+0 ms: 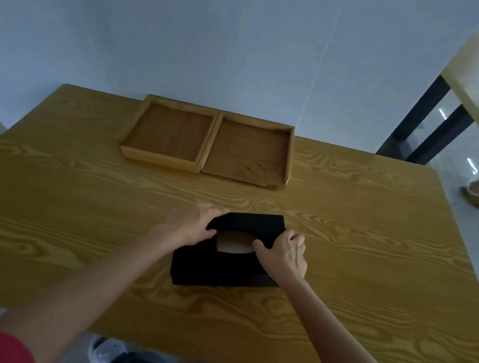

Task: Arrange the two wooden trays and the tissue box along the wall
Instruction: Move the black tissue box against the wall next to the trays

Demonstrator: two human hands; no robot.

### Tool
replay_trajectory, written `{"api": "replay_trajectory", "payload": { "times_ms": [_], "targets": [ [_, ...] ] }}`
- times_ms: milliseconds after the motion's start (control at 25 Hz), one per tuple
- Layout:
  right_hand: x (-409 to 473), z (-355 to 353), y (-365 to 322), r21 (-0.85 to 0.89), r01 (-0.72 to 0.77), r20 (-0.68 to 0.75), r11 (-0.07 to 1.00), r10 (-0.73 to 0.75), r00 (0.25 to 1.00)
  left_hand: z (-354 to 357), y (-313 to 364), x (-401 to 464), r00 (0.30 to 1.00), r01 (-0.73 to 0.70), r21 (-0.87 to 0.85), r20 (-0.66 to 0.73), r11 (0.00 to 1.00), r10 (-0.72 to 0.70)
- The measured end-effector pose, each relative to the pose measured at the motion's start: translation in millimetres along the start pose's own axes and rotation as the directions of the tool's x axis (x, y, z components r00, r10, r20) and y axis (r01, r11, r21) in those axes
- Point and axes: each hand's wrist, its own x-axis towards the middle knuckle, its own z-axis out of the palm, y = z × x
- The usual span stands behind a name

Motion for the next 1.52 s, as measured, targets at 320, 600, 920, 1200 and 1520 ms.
{"api": "replay_trajectory", "payload": {
  "times_ms": [320, 600, 920, 1200, 1520],
  "targets": [
    [-9.0, 16.9, -2.7, 0.097, -0.018, -0.034, 0.995, 0.021, 0.999, 11.0, -9.9, -12.4, 0.991, 0.041, 0.069, -0.132, 0.997, -0.032],
    [-15.3, 12.5, 43.3, 0.578, -0.078, 0.085, 0.813, 0.036, 0.996, 44.0, -11.4, -60.3, 0.822, 0.263, -0.792, -0.114, 0.551, -0.557],
    [-34.4, 24.9, 25.4, 0.652, -0.089, 0.004, 0.753, 0.114, 0.993, 58.2, -24.1, -73.2, 0.848, 0.264, -0.887, 0.027, 0.378, -0.529],
    [-46.6, 47.2, -32.1, 0.676, -0.065, -0.037, 0.734, 0.123, 0.992, 31.0, -80.5, -86.6, 0.83, 0.272, -0.887, 0.021, 0.372, -0.557],
    [-58.9, 92.1, -135.2, 0.687, -0.048, -0.044, 0.725, 0.107, 0.993, -29.4, -177.4, -105.3, 0.809, 0.269, -0.886, -0.006, 0.378, -0.588]
  ]
}}
